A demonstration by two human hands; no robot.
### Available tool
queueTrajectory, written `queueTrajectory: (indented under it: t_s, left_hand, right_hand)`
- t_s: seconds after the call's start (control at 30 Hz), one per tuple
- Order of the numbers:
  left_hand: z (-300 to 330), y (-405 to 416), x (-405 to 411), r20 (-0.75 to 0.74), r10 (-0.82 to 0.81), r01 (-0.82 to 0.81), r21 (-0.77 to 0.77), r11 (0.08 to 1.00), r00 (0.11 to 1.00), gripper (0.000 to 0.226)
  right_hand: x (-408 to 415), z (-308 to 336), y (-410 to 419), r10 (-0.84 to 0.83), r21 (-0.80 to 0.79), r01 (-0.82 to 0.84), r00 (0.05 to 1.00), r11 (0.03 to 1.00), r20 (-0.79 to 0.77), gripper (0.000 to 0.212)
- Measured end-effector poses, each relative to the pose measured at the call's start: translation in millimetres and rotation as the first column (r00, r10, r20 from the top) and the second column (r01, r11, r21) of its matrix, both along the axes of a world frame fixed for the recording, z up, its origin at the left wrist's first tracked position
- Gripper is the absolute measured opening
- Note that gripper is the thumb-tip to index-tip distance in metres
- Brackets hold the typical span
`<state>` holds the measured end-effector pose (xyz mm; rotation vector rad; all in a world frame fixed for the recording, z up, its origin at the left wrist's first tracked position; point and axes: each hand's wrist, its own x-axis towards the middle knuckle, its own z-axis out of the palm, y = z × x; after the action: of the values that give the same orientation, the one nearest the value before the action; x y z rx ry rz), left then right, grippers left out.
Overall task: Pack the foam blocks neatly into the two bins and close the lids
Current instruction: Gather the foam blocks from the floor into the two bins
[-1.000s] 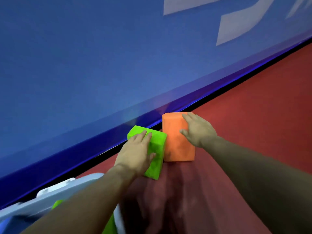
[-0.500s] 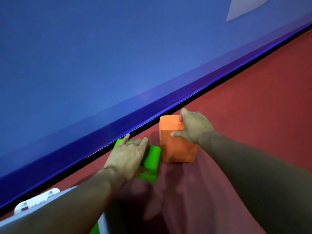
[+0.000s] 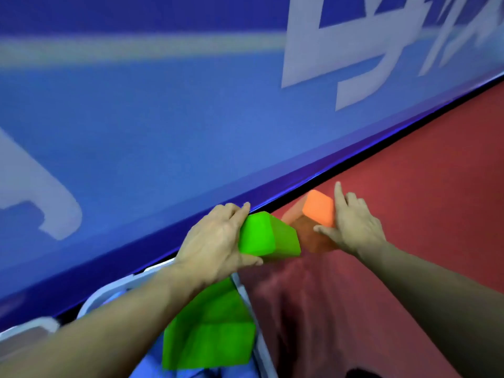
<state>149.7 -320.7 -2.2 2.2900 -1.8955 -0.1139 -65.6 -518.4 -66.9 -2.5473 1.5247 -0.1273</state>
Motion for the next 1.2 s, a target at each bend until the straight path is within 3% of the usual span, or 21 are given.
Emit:
queueTrajectory:
  t_s: [0.17,0.27,0.37,0.5,0.6,0.7,0.8,0.93,1.0,1.07,1.13,1.2]
  left_hand:
    - [82,142,3,-0.066,0.192,-0.202,-0.215,0.955,0.979,0.095]
    - [106,234,-2,-0.214,0.339,-0.394,-0.321,0.861,0.916,0.089]
    - [108,324,-13,-0.350,0.474,-0.584,-0.369,0.723,0.808,0.083]
    - [81,412,-30,-0.632,0.533,-0.815,-0.317,0.486,0.563,0.061]
    - [53,453,-50,-0.838,0.455,-0.936,-0.170,0.308,0.302,0.043]
    - [30,470,-61,-0.923,0.378,-0.978,0.008,0.209,0.073,0.038]
    - [14,470,-55,-0.947,0.290,-0.954,0.204,0.220,-0.136,0.046]
    - [-11,457,-57,-0.911,0.308,-0.903,0.355,0.242,-0.276,0.073]
    - [-21,448,-54,-0.876,0.338,-0.872,0.431,0.230,-0.344,0.097]
    - [-28,438,-53,-0.857,0.338,-0.837,0.482,0.257,-0.390,0.112]
    - [-37,429,-53,-0.858,0.322,-0.834,0.486,0.261,-0.400,0.102]
    - [-45,425,-51,-0.821,0.409,-0.779,0.538,0.322,-0.398,0.094]
  right_hand:
    - [-16,87,118,-0.020,0.013,0.018,0.980,1.000,0.198,0.102]
    - [-28,118,200,-0.085,0.045,0.074,0.925,0.996,0.371,0.082]
    - [-31,130,278,-0.079,0.040,0.068,0.858,0.997,0.507,0.076]
    - [-30,127,358,-0.090,0.065,0.062,0.730,0.996,0.678,0.081]
    - [-35,110,398,-0.080,0.102,0.004,0.652,0.995,0.754,0.084]
    - [-36,95,419,-0.088,0.155,-0.060,0.602,0.986,0.794,0.084]
    - [-23,91,428,-0.084,0.190,-0.124,0.583,0.974,0.808,0.082]
    - [-10,78,436,-0.042,0.175,-0.143,0.649,0.974,0.760,0.085]
    - [-1,73,439,-0.033,0.172,-0.138,0.681,0.975,0.732,0.085]
    - [9,68,444,-0.015,0.148,-0.130,0.700,0.980,0.714,0.085]
    - [19,62,451,-0.004,0.136,-0.129,0.711,0.982,0.704,0.085]
    - [28,57,458,0.033,0.102,-0.134,0.747,0.986,0.664,0.087]
